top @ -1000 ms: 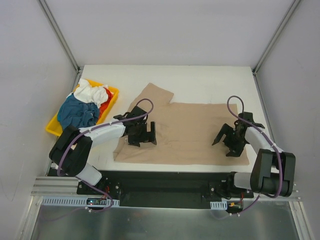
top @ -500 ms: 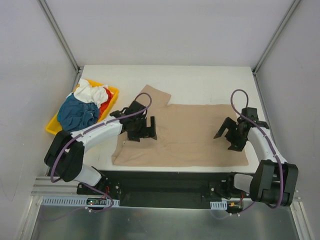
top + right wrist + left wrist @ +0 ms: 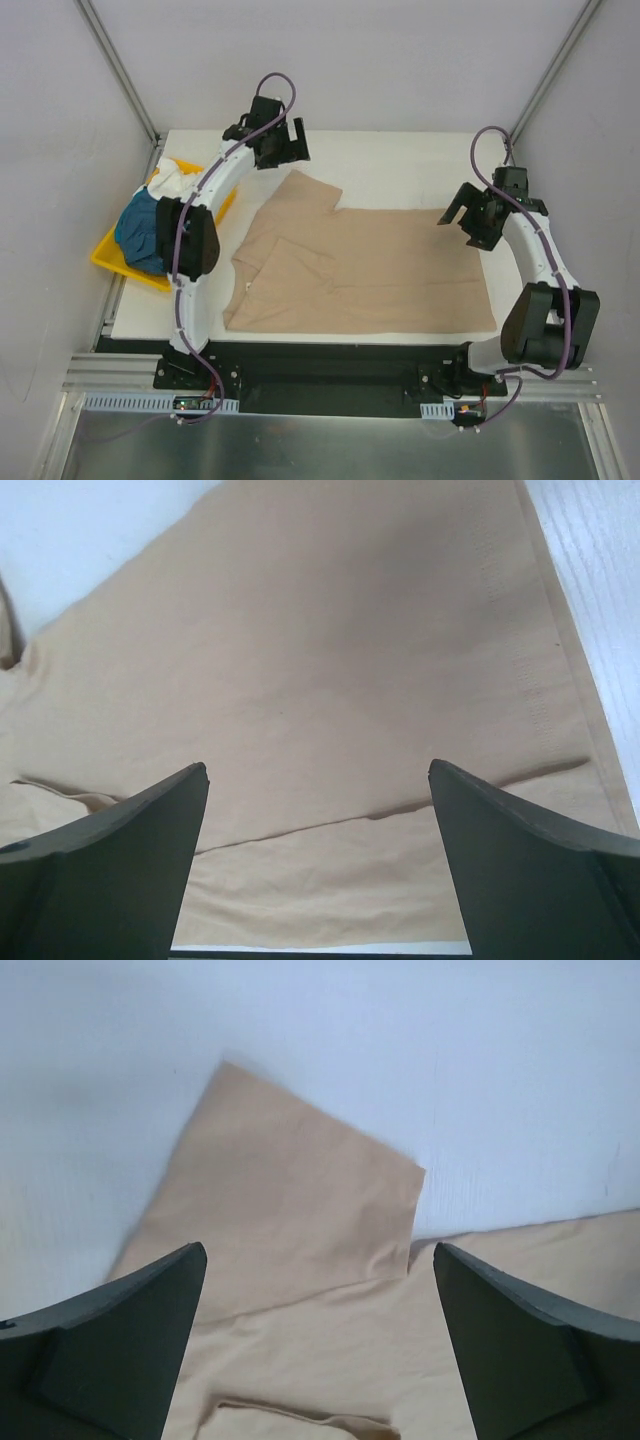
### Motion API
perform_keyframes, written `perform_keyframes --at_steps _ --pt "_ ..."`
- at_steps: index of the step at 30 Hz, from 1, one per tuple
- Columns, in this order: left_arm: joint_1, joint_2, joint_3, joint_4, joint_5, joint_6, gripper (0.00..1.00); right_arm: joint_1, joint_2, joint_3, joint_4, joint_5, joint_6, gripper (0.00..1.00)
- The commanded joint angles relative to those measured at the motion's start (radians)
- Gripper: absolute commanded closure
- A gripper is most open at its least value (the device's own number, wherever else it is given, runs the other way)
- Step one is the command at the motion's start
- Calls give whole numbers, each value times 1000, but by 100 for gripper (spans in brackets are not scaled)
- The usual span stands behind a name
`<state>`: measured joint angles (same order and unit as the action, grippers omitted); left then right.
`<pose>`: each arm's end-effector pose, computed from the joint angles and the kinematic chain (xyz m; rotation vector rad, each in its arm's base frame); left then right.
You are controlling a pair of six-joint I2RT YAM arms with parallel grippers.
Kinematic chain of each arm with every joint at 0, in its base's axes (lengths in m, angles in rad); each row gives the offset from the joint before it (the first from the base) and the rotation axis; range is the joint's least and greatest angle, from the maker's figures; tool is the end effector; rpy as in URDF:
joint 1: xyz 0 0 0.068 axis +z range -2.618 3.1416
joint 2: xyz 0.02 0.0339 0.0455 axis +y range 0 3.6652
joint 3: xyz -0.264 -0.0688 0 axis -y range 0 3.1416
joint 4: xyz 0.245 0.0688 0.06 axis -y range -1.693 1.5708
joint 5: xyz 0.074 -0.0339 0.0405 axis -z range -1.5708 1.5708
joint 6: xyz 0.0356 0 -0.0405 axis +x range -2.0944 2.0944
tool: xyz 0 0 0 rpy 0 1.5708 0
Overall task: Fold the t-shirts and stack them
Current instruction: Grap the side of the flattened tshirt furthest away from the robot with both arms
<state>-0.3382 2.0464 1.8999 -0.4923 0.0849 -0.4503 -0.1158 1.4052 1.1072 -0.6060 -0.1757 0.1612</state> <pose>0.4517 -0.1621 0.3065 -0.0783 2.2572 -0.5248 0.2945 -0.0280 0.2736 0.2663 2.4559 0.2368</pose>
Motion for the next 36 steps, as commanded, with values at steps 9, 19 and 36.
perform_keyframes --at_steps 9,19,36 --pt "65 488 594 -9 -31 134 13 5 178 103 -9 -5 -22 3" --pt "64 597 587 31 70 19 36 5 201 95 -1 -34 -26 3" --pt "33 517 436 14 18 133 97 -8 278 189 6 -31 21 3"
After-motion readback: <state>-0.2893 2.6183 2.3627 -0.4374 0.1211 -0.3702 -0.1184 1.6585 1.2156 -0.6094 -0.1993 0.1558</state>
